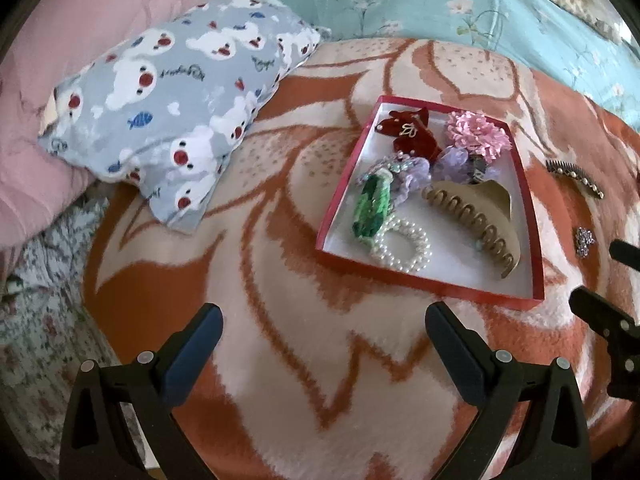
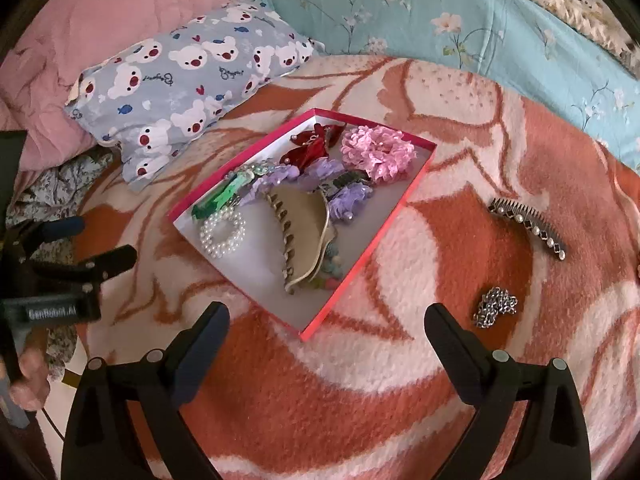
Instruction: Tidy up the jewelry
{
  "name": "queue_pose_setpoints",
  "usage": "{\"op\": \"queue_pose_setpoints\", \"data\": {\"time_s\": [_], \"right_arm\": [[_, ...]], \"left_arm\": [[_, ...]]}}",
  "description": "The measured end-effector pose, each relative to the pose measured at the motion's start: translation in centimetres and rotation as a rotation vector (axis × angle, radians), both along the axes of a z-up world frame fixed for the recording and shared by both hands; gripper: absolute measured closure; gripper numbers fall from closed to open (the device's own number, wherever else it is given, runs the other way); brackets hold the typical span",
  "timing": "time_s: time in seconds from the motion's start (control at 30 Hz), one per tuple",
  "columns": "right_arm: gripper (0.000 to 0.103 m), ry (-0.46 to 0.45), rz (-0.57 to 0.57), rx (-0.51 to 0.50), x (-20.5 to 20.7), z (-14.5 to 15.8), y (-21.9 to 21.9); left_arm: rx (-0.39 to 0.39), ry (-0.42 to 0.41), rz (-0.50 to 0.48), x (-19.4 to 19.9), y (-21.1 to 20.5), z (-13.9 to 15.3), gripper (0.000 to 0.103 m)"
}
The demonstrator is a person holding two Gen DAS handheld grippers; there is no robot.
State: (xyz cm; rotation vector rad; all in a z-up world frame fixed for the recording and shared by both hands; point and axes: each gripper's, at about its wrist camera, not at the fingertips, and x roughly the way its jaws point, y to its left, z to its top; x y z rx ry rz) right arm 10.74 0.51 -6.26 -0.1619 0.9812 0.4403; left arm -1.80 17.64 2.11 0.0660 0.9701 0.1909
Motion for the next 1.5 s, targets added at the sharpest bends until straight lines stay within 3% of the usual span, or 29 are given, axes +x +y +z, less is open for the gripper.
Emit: {"op": "queue_pose_setpoints", "data": {"time_s": [0.37,1.5], "right_arm": [[0.003,0.002,-0.011,0.015,1.1,0.1,0.6],[0.003,0.023,0.003,0.082,0.9,-1.3,1.0]], "left_arm": [[0.043,-0.027,0.023,-0.9,-0.4,0.2,0.001],[0.05,-0.002,0.017,0.3,-0.4,-1.1,0.001]]}}
